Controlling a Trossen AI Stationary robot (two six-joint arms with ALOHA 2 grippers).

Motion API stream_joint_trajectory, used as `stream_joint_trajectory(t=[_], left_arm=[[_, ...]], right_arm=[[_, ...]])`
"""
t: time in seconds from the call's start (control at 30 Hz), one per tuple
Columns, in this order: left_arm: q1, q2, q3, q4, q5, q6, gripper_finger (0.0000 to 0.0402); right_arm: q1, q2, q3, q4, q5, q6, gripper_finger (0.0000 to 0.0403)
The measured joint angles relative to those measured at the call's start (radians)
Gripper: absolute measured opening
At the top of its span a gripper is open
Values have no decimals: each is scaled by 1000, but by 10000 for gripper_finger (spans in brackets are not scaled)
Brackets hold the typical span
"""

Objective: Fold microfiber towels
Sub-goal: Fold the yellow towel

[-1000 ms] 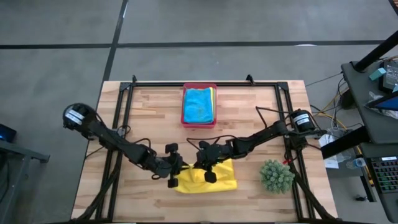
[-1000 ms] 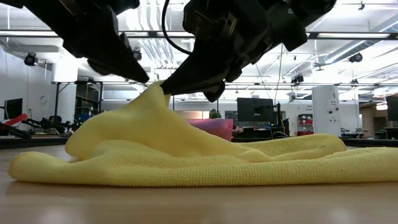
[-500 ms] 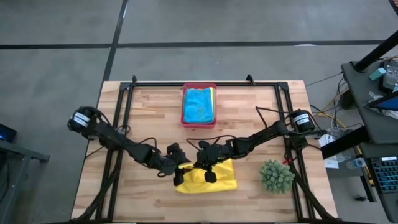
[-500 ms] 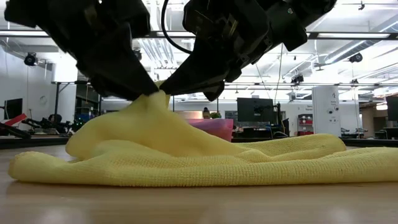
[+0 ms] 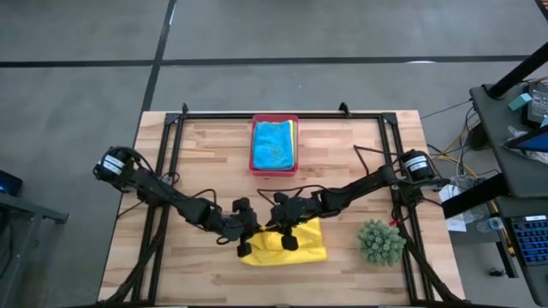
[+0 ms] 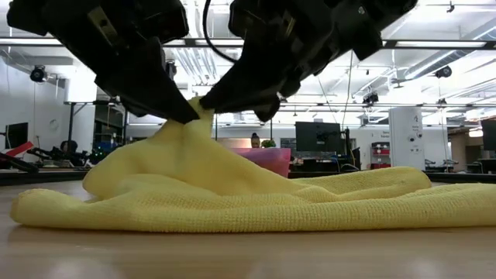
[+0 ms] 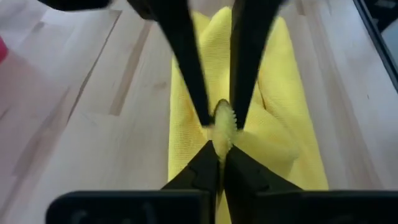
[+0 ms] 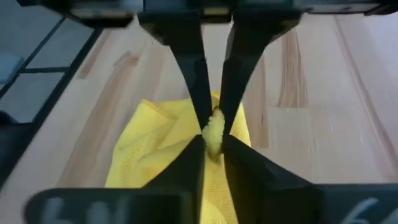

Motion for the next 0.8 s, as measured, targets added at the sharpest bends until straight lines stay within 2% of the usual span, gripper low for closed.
stream_joint_trajectory(t=[0.1,0.27,0.5,0.7,0.8], left_arm=[[-33,-11,0,8,-1,115,1],[-100,-75,4,31,-17,312,1],[-156,-150,6,30,-29,351,0],[-162,-153,6,26,-273,327,0],[-160,-153,6,21,-274,337,0]], right_arm=[[-13,-41,0,-45,-1,-1,93],[-24,-132,-2,-229,3,-20,152],[-11,-219,-47,-387,-8,-41,200],[32,-237,-90,-455,-8,-48,212],[54,-251,-95,-513,-1,-31,209]])
